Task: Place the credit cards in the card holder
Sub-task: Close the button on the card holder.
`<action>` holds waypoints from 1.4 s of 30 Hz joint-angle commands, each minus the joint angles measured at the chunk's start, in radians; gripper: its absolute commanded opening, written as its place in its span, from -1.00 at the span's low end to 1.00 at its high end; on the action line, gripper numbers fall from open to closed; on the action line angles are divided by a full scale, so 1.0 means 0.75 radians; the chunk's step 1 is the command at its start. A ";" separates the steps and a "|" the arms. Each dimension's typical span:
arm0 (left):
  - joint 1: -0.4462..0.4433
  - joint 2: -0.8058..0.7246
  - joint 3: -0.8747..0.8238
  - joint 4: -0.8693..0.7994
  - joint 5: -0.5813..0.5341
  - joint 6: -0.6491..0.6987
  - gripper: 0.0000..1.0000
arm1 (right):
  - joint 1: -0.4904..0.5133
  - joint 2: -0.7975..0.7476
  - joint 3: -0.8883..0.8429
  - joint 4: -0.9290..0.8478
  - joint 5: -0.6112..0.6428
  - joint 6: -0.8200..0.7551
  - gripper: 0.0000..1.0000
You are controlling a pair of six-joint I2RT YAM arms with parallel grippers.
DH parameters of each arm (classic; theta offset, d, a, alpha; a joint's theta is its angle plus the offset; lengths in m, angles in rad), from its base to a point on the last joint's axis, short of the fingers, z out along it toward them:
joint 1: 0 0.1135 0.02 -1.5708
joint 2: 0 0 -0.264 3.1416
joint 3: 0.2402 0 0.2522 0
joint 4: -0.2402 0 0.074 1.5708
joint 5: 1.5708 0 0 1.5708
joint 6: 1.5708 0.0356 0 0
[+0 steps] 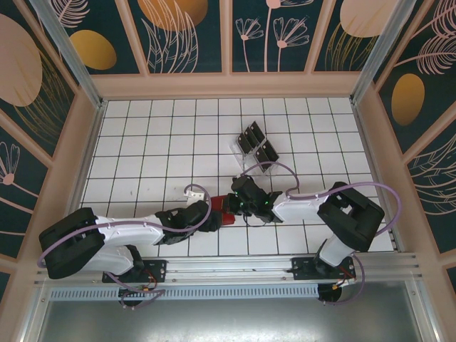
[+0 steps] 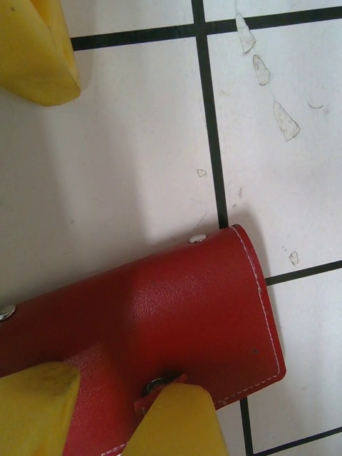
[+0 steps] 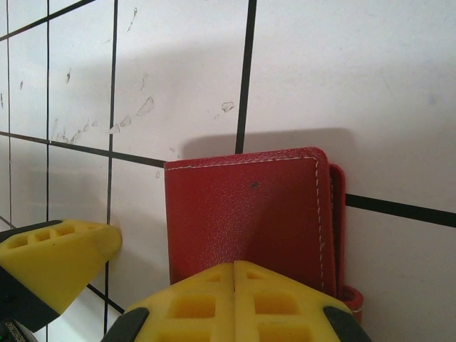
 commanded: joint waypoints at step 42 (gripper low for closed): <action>0.012 -0.044 -0.009 -0.155 0.039 -0.031 0.91 | 0.111 0.079 -0.143 0.004 0.079 0.057 -0.98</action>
